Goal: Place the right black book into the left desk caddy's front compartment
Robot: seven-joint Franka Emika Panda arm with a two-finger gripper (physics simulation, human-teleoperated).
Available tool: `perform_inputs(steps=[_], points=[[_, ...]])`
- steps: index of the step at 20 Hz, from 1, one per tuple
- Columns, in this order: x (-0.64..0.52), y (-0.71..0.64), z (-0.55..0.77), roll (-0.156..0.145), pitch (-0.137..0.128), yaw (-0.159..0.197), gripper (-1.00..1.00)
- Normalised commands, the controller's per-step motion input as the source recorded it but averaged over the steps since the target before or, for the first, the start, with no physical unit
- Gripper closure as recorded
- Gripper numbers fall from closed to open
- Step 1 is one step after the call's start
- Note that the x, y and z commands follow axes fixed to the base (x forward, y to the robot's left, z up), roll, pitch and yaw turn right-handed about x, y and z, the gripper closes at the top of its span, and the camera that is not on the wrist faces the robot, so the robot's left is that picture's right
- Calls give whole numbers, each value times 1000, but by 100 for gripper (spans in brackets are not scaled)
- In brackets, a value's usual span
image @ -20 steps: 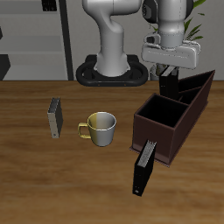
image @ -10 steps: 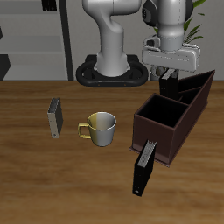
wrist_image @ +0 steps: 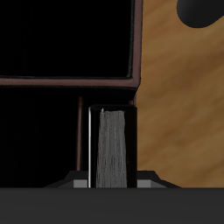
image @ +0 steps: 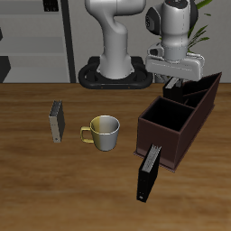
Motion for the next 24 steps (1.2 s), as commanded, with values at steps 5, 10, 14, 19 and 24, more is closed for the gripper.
perform_inputs(steps=[5,10,14,19,24], points=[[28,19,-242,13,44,3,100],[-10,13,-191,6,38,0,100],[-7,31,-161,13,33,9,100],[28,89,-242,12,50,25,100],[24,71,-156,3,31,24,100]])
